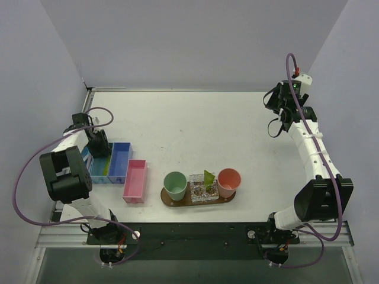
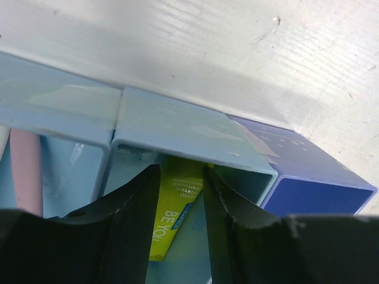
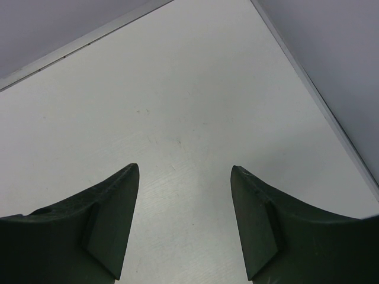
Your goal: Prepare toiletry sets of a toothbrush and toothpaste on the tray
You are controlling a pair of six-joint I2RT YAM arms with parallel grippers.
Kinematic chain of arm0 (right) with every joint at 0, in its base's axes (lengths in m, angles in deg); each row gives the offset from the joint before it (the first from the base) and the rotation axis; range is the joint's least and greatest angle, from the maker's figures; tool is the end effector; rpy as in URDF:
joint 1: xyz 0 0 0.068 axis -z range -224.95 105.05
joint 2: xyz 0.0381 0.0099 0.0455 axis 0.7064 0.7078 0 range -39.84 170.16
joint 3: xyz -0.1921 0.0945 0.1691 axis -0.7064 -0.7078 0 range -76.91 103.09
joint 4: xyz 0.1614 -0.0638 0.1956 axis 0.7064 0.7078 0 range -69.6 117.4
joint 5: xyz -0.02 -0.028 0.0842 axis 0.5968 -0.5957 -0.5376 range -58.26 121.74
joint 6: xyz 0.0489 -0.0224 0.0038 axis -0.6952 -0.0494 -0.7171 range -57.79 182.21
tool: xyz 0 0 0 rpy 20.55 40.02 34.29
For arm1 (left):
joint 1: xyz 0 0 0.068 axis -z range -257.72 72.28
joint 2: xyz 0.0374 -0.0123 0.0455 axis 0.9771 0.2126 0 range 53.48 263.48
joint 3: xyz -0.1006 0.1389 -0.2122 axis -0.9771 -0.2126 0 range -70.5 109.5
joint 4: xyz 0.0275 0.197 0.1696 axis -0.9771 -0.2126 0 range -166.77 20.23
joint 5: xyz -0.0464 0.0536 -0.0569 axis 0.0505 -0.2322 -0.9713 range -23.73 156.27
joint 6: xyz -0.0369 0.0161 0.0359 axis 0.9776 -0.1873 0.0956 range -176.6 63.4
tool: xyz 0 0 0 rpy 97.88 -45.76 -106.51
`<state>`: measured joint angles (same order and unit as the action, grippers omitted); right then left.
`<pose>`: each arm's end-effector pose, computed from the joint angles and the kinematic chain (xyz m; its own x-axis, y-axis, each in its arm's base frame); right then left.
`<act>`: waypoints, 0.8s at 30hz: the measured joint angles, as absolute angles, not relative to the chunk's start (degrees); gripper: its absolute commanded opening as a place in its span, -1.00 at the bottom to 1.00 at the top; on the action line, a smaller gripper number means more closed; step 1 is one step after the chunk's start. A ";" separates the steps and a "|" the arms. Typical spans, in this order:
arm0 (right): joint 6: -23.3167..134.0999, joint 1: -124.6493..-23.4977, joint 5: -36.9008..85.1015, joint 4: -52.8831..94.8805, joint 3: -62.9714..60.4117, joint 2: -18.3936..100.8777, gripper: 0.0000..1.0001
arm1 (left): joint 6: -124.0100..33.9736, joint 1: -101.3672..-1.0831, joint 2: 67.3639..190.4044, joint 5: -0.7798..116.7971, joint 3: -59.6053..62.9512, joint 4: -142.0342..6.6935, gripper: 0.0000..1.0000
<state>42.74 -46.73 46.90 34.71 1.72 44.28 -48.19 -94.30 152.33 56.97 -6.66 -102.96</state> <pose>0.3447 0.0014 0.3758 -0.2470 0.3140 -0.9167 0.3164 0.9203 0.2300 0.3238 0.0904 0.1816 -0.8476 -0.4027 -0.3455 -0.3516 0.9139 -0.2027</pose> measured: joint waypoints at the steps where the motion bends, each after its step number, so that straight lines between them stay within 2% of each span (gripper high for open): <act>1: 42.74 -46.73 46.90 34.69 1.83 44.30 0.17 | -48.48 -94.24 152.79 56.75 -6.25 -103.12 -0.06; 4: 42.74 -46.73 46.92 34.51 2.31 44.30 0.17 | -48.96 -93.80 154.25 56.12 -5.00 -103.40 -0.16; 7: 42.72 -46.73 46.96 34.27 2.42 44.30 0.17 | -49.09 -93.21 156.00 54.89 -3.84 -103.64 -0.50; 13: 42.55 -46.47 47.34 34.27 2.39 44.28 0.17 | -48.52 -92.20 157.20 54.02 -2.75 -104.67 -0.90; 16: 42.52 -46.47 47.40 34.23 2.39 44.28 0.17 | -48.30 -92.18 156.44 54.26 -3.34 -104.01 -1.00; 24: 42.52 -46.42 47.34 33.77 2.37 44.26 0.17 | -48.02 -91.57 152.94 55.53 -6.55 -103.03 -1.00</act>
<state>42.52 -46.42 47.34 33.77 2.37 44.26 -48.02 -91.57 152.94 55.53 -6.55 -103.03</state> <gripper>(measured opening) 0.584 0.036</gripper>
